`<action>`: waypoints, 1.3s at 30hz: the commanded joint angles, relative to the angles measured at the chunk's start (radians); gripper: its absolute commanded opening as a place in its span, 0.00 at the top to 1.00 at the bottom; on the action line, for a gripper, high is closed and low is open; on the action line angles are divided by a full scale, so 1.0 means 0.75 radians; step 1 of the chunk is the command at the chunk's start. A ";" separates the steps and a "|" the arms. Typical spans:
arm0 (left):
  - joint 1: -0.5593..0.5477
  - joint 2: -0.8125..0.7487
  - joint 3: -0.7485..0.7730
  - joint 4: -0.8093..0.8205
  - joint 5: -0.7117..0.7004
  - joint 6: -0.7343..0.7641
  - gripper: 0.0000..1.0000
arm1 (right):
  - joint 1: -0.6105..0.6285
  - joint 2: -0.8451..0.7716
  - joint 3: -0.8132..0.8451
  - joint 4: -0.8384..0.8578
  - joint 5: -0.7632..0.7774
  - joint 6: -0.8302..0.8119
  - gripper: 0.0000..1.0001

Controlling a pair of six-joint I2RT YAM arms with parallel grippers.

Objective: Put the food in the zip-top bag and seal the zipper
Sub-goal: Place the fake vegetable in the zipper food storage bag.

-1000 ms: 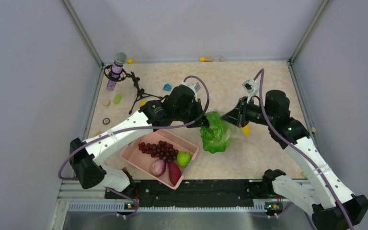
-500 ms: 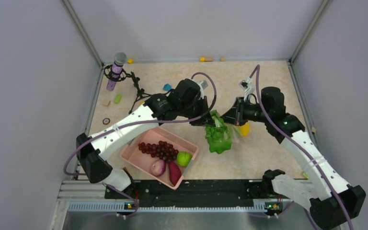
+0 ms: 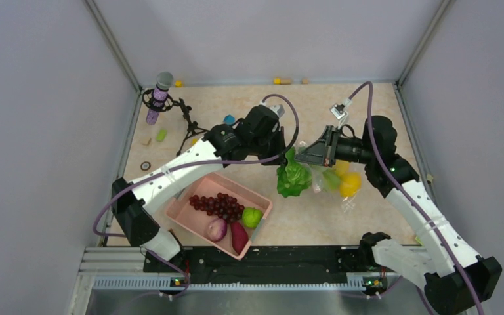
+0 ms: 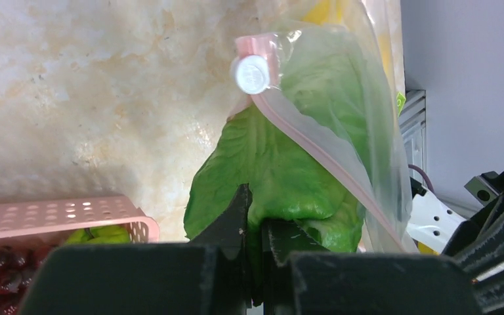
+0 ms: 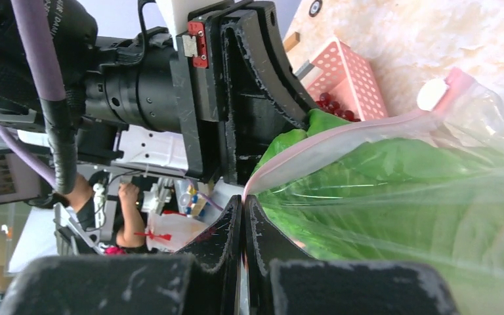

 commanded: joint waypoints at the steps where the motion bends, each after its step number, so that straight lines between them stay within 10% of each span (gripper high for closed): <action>1: 0.021 -0.004 0.011 0.146 -0.031 0.054 1.00 | 0.017 -0.019 0.078 0.139 -0.134 0.108 1.00; 9: 0.037 -0.188 -0.216 0.435 0.192 0.099 1.00 | 0.018 0.092 0.189 -0.265 0.209 -0.334 1.00; 18: 0.037 -0.341 -0.434 0.729 0.318 0.106 1.00 | 0.018 0.142 0.139 -0.252 0.146 -0.374 0.88; 26: 0.038 -0.266 -0.422 0.684 0.164 0.090 1.00 | 0.018 0.040 0.125 -0.391 0.336 -0.476 0.54; 39: 0.059 -0.254 -0.403 0.687 0.152 0.027 1.00 | 0.017 -0.159 0.062 -0.665 0.848 -0.628 0.50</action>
